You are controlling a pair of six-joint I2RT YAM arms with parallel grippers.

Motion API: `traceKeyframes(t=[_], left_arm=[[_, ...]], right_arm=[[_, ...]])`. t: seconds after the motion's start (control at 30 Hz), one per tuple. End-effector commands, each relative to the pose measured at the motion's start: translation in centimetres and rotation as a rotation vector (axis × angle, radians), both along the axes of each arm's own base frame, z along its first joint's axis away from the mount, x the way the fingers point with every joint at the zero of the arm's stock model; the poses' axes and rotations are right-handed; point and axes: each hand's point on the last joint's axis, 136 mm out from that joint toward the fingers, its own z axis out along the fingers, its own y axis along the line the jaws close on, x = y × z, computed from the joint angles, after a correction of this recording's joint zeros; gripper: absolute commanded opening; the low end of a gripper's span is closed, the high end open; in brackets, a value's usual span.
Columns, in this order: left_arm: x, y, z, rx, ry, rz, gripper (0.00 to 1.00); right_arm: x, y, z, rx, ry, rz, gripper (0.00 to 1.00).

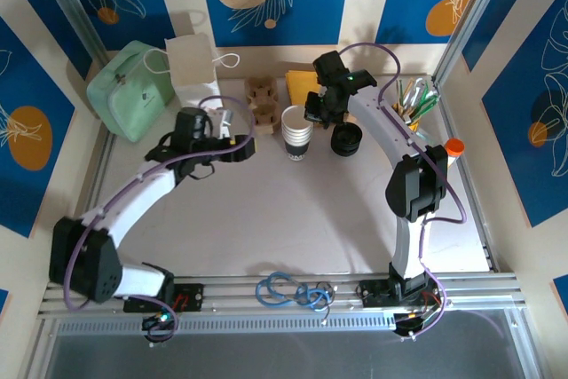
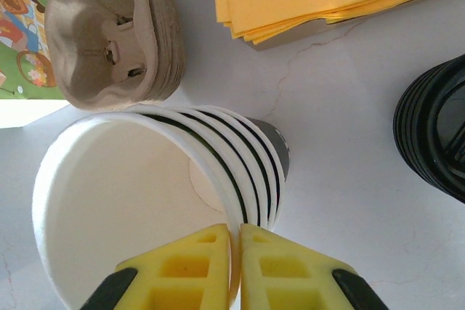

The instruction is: Pack the takeout coffee

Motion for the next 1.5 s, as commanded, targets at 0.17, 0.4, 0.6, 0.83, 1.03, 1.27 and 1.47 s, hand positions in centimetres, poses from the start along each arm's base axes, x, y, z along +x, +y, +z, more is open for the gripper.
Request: traceKeyframes(t=[0.17,0.4,0.6,0.83,1.03,1.27,1.47], left_arm=[[4.3,-5.6,0.8,-0.084,-0.101,-0.090,0.73],[5.7,-7.2,0.0,-0.095,-0.108,-0.115,0.72],[6.3,-8.2,-0.4,-0.113,-0.105,-0.130,0.70],[6.7,-8.9,-0.7,-0.126,-0.099,-0.139,0.69],[6.8,-9.1,-0.9,-0.122,-0.096,-0.141,0.68],[6.9,-8.8,-2.1,-0.101,-0.084,-0.129,0.68],[6.8,-8.6,-3.6,-0.076,-0.066,-0.124,0.68]], right_arm=[[-1.2,0.2,2.1,0.050,-0.012,-0.003,0.10],[-1.3,0.2,2.0,0.053,-0.003,-0.008,0.10],[-1.4,0.4,1.7,0.059,0.007,-0.008,0.10],[-1.4,0.6,1.4,0.064,0.017,-0.005,0.10],[-1.5,0.7,1.4,0.068,0.021,-0.004,0.10],[-1.7,1.0,1.7,0.093,0.026,0.000,0.10],[-1.8,1.5,2.3,0.153,0.038,-0.004,0.10]])
